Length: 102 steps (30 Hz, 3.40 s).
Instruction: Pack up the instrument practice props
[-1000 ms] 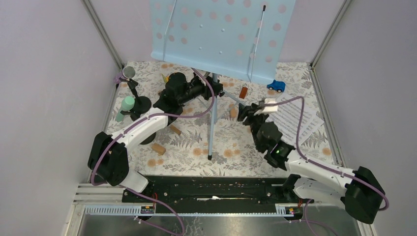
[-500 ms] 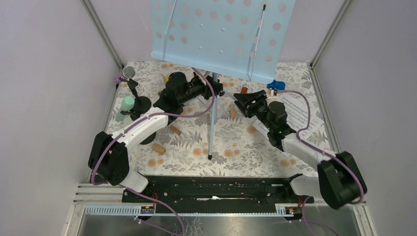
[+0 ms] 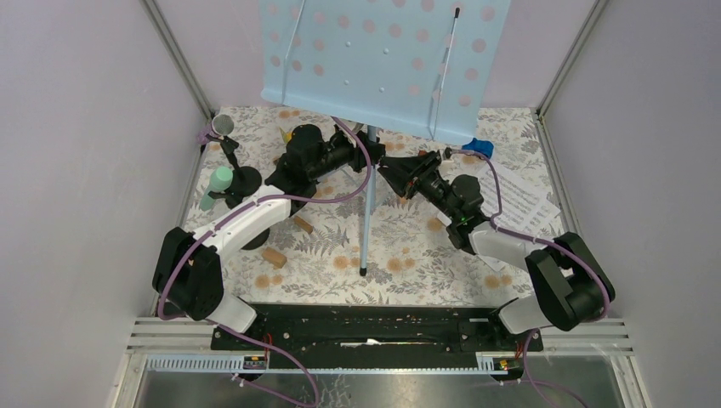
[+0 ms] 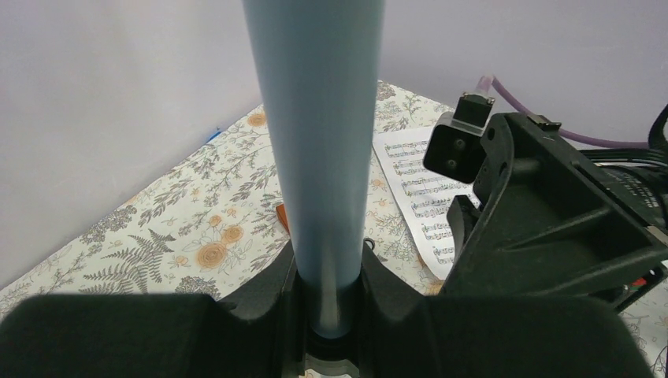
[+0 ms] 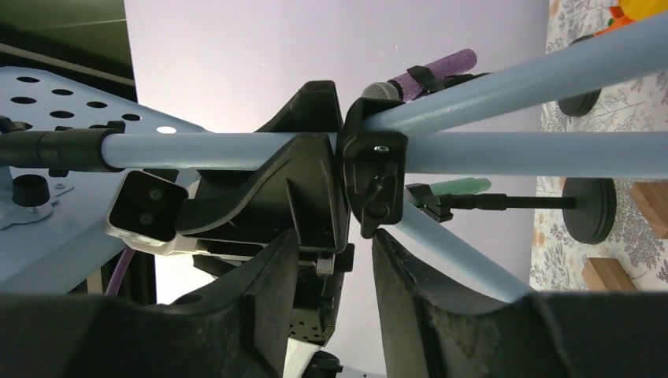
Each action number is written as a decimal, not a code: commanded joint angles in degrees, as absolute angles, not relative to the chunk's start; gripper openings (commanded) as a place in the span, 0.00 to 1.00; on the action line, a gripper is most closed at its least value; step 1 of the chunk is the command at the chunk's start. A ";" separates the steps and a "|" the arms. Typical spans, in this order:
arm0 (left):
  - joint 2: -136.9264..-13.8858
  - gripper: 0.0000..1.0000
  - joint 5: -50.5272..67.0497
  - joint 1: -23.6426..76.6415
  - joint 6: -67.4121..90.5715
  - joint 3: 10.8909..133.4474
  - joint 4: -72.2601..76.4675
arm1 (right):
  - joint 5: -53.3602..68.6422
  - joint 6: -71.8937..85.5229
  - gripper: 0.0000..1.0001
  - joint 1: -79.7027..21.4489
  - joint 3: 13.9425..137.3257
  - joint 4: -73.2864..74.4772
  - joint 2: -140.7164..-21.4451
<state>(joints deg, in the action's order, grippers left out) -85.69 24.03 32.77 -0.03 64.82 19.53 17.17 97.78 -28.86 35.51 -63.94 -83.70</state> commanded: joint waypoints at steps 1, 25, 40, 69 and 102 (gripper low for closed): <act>-86.14 0.00 25.58 32.95 1.49 65.12 13.86 | 13.01 93.54 0.44 -29.62 37.04 -58.29 -79.20; -85.94 0.00 26.15 32.95 1.85 65.23 13.89 | 7.98 89.97 0.36 -30.27 39.63 -55.43 -81.09; -85.91 0.00 26.55 32.89 2.02 65.37 14.00 | 10.69 91.92 0.05 -30.97 39.06 -64.50 -85.22; -86.84 0.00 27.11 32.86 1.93 66.01 13.38 | 4.30 -61.81 0.00 -53.21 48.68 -18.00 -81.19; -86.83 0.00 28.05 31.46 3.62 66.07 14.11 | -50.61 -7.51 0.80 -52.27 25.09 -65.53 -68.23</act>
<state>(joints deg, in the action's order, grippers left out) -85.56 25.50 31.16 0.27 64.90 18.94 -42.74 -38.11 -57.10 24.82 -76.36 -75.59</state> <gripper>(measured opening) 0.255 0.834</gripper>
